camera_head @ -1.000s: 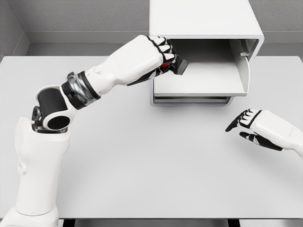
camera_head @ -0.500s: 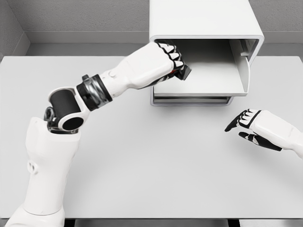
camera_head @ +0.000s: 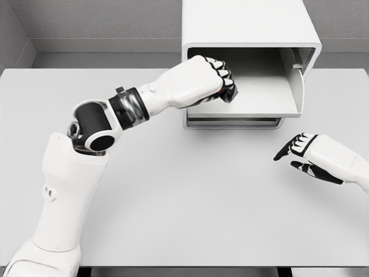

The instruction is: Slide open multi-storey tabletop storage cabinets and put open load switch and slide close multi-storey tabletop storage cabinets

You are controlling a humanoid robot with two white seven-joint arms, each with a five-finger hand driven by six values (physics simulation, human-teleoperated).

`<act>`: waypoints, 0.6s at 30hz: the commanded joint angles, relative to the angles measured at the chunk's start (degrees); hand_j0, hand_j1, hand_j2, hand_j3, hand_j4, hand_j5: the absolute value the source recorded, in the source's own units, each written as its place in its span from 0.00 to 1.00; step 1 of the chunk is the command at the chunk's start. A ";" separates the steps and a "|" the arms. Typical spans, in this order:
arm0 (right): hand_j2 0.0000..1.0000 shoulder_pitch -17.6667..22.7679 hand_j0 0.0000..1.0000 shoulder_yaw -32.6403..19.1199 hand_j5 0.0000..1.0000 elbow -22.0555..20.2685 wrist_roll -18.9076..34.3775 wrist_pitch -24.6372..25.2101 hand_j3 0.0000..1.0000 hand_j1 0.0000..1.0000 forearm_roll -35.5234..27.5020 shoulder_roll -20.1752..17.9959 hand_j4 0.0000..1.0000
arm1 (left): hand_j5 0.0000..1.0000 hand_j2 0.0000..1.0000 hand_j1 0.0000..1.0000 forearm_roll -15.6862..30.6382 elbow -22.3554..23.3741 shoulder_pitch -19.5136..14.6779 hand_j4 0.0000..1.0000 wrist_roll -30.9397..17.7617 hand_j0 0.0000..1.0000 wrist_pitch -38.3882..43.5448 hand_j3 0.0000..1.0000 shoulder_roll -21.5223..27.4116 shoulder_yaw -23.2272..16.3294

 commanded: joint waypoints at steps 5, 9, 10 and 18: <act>0.60 0.00 0.60 -0.02 0.60 0.01 0.06 -0.01 0.60 0.60 -0.37 0.00 0.60 | 0.40 0.40 0.40 -0.53 1.73 -0.53 0.40 0.04 0.40 0.20 0.40 -0.01 -0.58; 0.60 0.00 0.60 -0.02 0.60 -0.08 0.06 -0.01 0.60 0.60 -0.37 0.00 0.60 | 0.44 0.44 0.44 -0.53 1.73 -0.79 0.44 0.04 0.44 0.20 0.44 -0.01 -1.28; 0.60 0.00 0.60 -0.02 0.60 -0.08 0.06 -0.01 0.60 0.60 -0.37 0.00 0.60 | 0.44 0.44 0.44 -0.53 1.73 -0.97 0.44 0.04 0.44 0.20 0.44 -0.01 -1.28; 0.60 0.00 0.60 -0.02 0.60 -0.08 0.06 -0.01 0.60 0.60 -0.37 0.00 0.60 | 0.60 0.60 0.60 -0.54 1.73 -1.14 0.60 0.04 0.60 0.20 0.60 -0.01 -1.99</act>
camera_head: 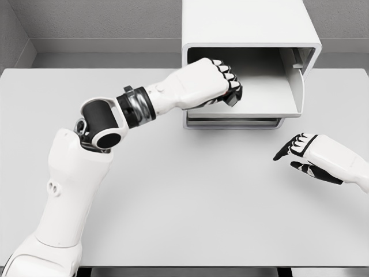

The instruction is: Slide open multi-storey tabletop storage cabinets and put open load switch and slide close multi-storey tabletop storage cabinets

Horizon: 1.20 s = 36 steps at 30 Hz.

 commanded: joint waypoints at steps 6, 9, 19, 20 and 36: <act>0.60 0.00 0.60 -0.02 0.60 0.07 -0.10 -0.01 0.60 0.60 -0.37 -0.09 0.60 | 0.66 0.66 0.66 0.27 0.08 -0.09 0.66 0.05 0.66 0.19 0.66 -0.01 -0.13; 0.60 0.00 0.60 -0.02 0.60 0.07 -0.11 -0.01 0.60 0.60 -0.37 -0.09 0.60 | 0.67 0.67 0.67 0.27 -0.01 -0.09 0.67 0.05 0.67 0.19 0.67 -0.01 -0.13; 0.60 0.00 0.60 -0.02 0.60 0.42 -0.11 -0.01 0.60 0.60 -0.37 -0.09 0.60 | 0.81 0.81 0.81 -0.09 -0.01 -0.09 0.81 0.05 0.81 0.19 0.81 -0.01 -0.13; 0.61 0.00 0.61 -0.02 0.61 0.42 -0.10 -0.01 0.61 0.61 -0.37 -0.09 0.61 | 0.81 0.81 0.81 -0.09 -0.01 -0.09 0.81 0.05 0.81 0.19 0.81 -0.01 -0.13; 0.60 -0.26 0.60 -0.11 0.60 -0.11 0.16 -0.01 0.60 0.60 -0.54 -0.09 0.60 | 1.00 1.00 1.00 0.71 -7.13 1.23 1.00 0.05 1.00 0.19 1.00 -0.01 0.22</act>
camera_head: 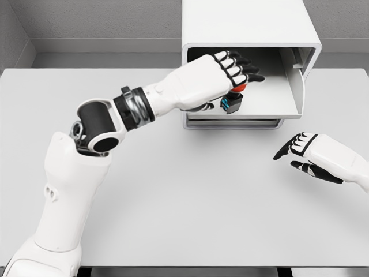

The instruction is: Slide open multi-storey tabletop storage cabinets and put open load switch and slide close multi-storey tabletop storage cabinets

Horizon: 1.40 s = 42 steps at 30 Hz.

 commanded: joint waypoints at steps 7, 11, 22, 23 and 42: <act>0.60 -0.79 0.60 -0.55 0.60 -1.40 0.16 -0.01 0.60 0.60 -0.53 -0.35 0.60 | 1.00 1.00 1.00 7.27 -4.21 1.23 1.00 0.05 1.00 0.19 1.00 -0.01 0.86; 0.61 -0.88 0.61 -1.61 0.61 -2.46 0.24 -0.01 0.61 0.61 -0.26 -0.53 0.61 | 1.00 1.00 1.00 15.79 -4.21 1.67 1.00 0.05 1.00 0.19 1.00 -0.01 0.95; 0.63 -3.87 0.63 -1.52 0.63 -2.46 0.94 -0.01 0.63 0.63 -0.09 0.00 0.63 | 1.00 1.00 1.00 33.99 -4.21 12.39 1.00 0.05 1.00 0.19 1.00 13.97 15.98; 0.65 -4.39 0.65 -1.52 0.65 -2.46 2.70 -0.01 0.65 0.65 -0.26 0.35 0.65 | 1.00 1.00 1.00 34.26 -4.21 12.83 1.00 0.05 1.00 0.19 1.00 14.06 16.59; 0.64 -6.06 0.64 -0.12 0.64 -0.17 3.85 -0.01 0.64 0.64 0.09 4.83 0.64 | 1.00 1.00 1.00 33.90 24.53 21.27 1.00 0.05 1.00 0.19 1.00 21.53 33.55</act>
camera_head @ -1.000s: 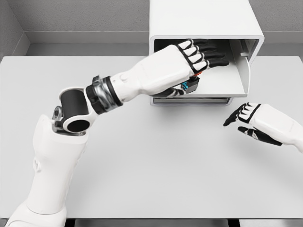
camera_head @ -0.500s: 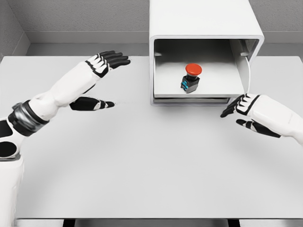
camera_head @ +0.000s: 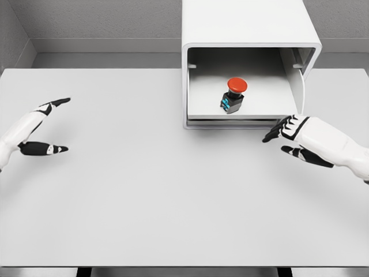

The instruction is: Slide open multi-storey tabletop storage cabinets and put open load switch and slide close multi-storey tabletop storage cabinets

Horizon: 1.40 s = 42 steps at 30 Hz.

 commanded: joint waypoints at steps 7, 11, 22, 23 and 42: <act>0.64 -2.55 0.64 2.03 0.64 1.08 1.75 0.01 0.64 0.64 -0.23 2.16 0.64 | 1.00 1.00 1.00 0.53 1.08 0.26 1.00 0.03 1.00 0.15 1.00 -0.02 0.14; 0.64 -3.16 0.64 2.20 0.64 1.60 2.63 0.01 0.64 0.64 -0.23 3.04 0.64 | 1.00 1.00 1.00 0.62 0.99 0.35 1.00 0.03 1.00 0.15 1.00 -0.02 0.14; 0.64 -9.32 0.64 7.39 0.64 6.09 3.77 0.01 0.64 0.64 -0.23 5.59 0.64 | 1.00 1.00 1.00 0.62 0.73 0.70 1.00 0.03 1.00 0.15 1.00 -0.02 0.14; 0.64 -10.02 0.64 7.48 0.64 6.61 5.00 0.01 0.64 0.64 -0.31 6.38 0.64 | 1.00 1.00 1.00 0.71 0.73 0.70 1.00 0.03 1.00 0.15 1.00 -0.02 0.14; 0.66 -16.52 0.66 11.70 0.66 12.59 5.26 0.01 0.66 0.66 0.74 9.63 0.66 | 1.00 1.00 1.00 0.80 0.72 0.79 1.00 0.03 1.00 0.15 1.00 -0.10 0.14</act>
